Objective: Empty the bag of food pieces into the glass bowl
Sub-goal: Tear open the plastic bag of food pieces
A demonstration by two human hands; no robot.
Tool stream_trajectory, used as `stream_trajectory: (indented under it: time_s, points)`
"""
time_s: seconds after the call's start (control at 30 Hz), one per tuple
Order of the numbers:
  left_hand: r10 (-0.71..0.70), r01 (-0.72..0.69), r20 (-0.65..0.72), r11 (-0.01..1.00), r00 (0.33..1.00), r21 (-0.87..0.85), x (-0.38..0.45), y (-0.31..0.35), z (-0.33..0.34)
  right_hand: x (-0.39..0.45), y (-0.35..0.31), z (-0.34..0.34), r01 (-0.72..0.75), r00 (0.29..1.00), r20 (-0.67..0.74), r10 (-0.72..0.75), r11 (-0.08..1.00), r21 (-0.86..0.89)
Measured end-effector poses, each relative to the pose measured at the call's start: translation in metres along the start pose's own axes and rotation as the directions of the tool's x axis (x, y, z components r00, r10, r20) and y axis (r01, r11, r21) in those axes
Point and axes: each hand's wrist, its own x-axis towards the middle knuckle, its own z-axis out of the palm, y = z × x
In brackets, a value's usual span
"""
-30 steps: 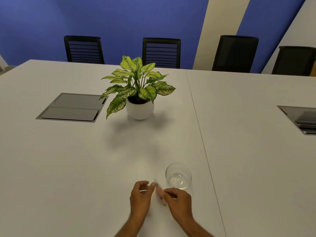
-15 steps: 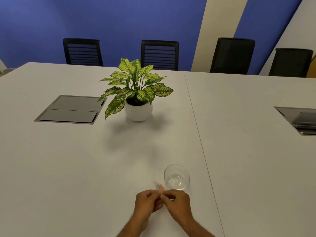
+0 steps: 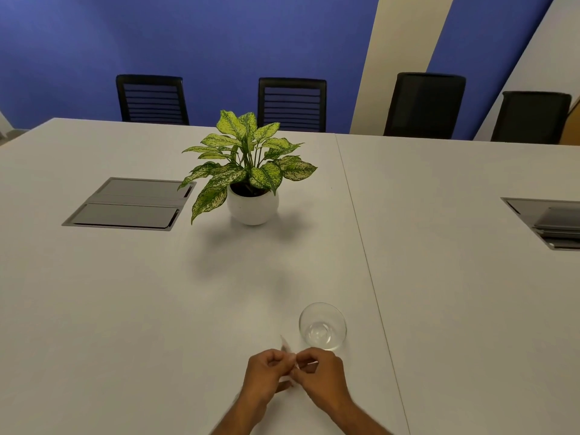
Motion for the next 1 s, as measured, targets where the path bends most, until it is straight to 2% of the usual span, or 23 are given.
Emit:
stream_trajectory:
  time_s: [0.4, 0.47, 0.63, 0.8, 1.0]
  points:
    - [-0.004, 0.003, 0.015, 0.997, 1.0, 0.078, -0.002, 0.001, -0.006, 0.0, 0.0, -0.005, 0.005, 1.0, -0.004, -0.006, 1.0, -0.028]
    - [0.017, -0.021, 0.038, 0.992, 0.999, 0.128, -0.002, 0.004, -0.007, 0.0, -0.002, -0.006, 0.023, 0.999, -0.022, -0.024, 0.999, -0.044]
    - [0.092, -0.109, 0.078, 0.96, 0.993, 0.256, -0.003, 0.009, -0.007, 0.003, -0.007, -0.008, 0.065, 0.998, 0.033, -0.061, 0.992, -0.112]
    - [0.182, -0.181, 0.029, 0.92, 0.983, 0.348, -0.005, 0.01, 0.0, 0.003, -0.01, -0.007, 0.094, 0.995, 0.009, -0.095, 0.971, -0.218]
    - [0.209, -0.202, 0.027, 0.889, 0.978, 0.411, -0.007, 0.013, 0.003, -0.004, -0.012, -0.007, 0.138, 0.99, 0.004, -0.143, 0.945, -0.298]
